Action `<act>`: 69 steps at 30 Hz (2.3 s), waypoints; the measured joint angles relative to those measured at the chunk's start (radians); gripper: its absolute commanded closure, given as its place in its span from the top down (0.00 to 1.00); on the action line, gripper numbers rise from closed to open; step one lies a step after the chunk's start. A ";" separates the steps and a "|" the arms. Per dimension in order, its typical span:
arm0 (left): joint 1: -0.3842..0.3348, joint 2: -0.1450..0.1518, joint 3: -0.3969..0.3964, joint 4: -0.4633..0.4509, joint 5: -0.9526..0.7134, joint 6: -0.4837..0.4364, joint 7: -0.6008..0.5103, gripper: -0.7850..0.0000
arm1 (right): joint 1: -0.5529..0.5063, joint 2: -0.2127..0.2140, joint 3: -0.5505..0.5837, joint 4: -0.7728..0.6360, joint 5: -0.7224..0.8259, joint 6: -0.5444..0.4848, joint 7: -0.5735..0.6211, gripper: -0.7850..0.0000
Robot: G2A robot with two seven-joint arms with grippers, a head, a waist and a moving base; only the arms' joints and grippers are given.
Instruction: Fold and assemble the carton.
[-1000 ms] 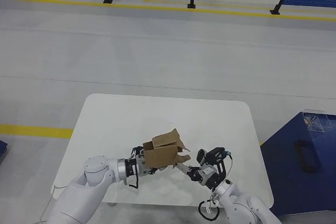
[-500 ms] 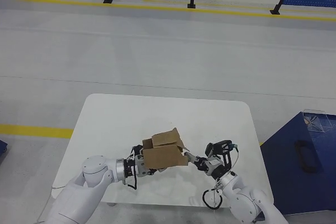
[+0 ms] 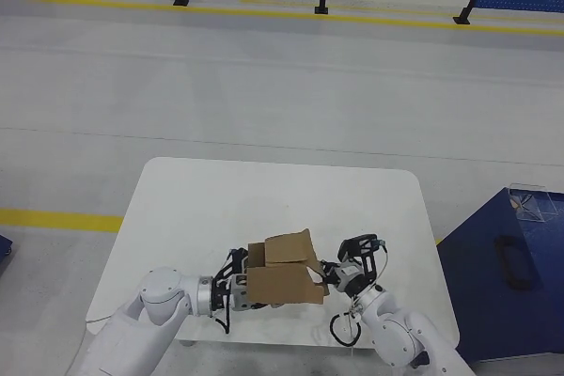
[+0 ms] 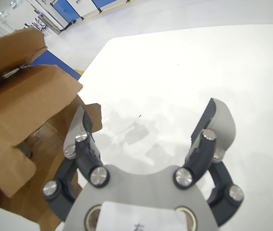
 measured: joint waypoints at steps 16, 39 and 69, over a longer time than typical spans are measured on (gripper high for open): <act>-0.019 0.001 0.000 0.044 0.019 -0.032 0.026 0.00 | -0.103 0.009 0.137 -0.109 0.113 -0.092 -0.018 1.00; 0.012 -0.005 0.017 0.039 0.042 -0.134 0.089 0.00 | -0.104 -0.005 0.064 -0.093 0.021 -0.093 -0.009 1.00; 0.041 0.001 -0.004 0.023 0.081 -0.154 0.123 0.00 | -0.115 -0.016 0.062 -0.098 0.022 -0.083 0.020 1.00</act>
